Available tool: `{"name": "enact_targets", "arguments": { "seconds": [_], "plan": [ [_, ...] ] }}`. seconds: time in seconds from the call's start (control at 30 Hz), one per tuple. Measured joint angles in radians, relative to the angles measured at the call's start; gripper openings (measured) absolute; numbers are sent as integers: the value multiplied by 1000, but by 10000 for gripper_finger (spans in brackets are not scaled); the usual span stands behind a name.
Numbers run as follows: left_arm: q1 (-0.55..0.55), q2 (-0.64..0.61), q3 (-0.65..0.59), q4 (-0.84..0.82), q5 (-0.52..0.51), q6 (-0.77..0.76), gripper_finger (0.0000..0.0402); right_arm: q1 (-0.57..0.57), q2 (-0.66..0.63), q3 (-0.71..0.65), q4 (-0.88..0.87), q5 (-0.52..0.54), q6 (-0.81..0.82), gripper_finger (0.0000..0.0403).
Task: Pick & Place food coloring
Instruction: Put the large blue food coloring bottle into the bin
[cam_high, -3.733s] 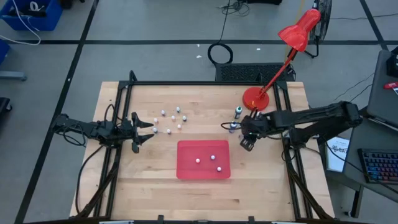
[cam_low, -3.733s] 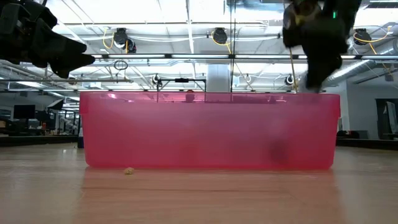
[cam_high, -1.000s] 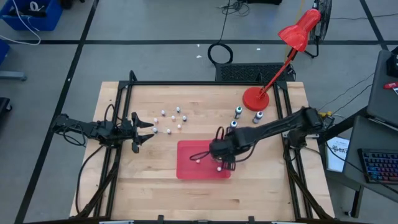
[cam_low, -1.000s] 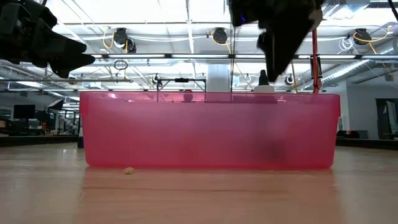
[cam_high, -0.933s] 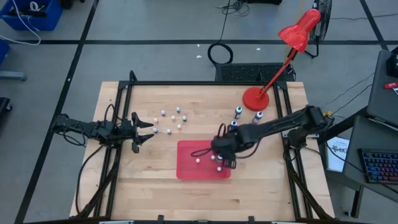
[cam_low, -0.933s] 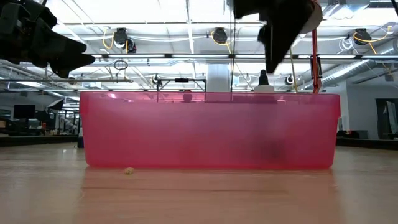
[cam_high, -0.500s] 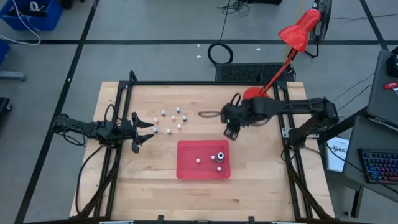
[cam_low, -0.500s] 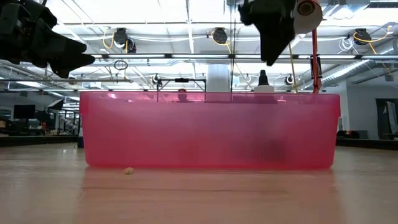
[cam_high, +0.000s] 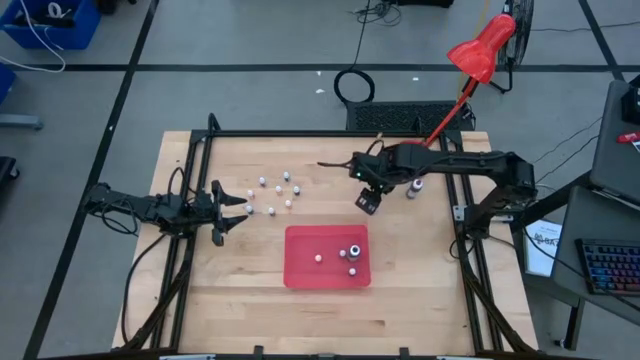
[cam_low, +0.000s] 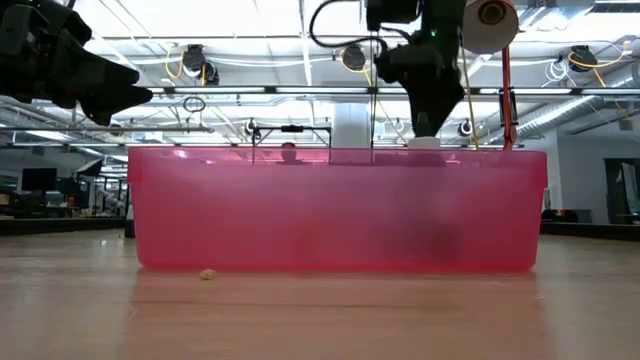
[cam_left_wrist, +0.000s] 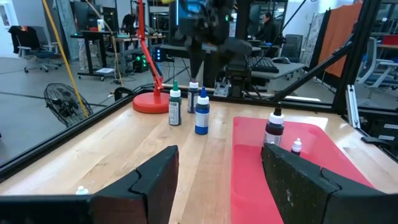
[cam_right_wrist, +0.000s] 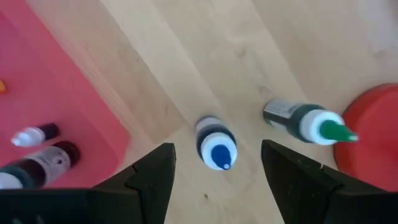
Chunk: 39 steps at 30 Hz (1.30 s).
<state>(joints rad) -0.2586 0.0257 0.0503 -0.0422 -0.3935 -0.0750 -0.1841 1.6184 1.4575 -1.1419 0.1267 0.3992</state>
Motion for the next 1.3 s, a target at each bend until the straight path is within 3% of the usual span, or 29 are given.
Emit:
{"name": "enact_targets", "arguments": {
  "seconds": [0.33, 0.77, 1.3],
  "plan": [
    [0, 0, 0, -1, 0, 0, 232, -6, 0, -193, 98, -1, -22, 221],
    [0, 0, 0, -2, 0, 0, 232, -7, 0, -358, 353, -54, -29, 223],
    [0, 0, 0, -3, 0, 0, 232, -7, 0, -395, 444, -52, -69, 210]
  ]
}}
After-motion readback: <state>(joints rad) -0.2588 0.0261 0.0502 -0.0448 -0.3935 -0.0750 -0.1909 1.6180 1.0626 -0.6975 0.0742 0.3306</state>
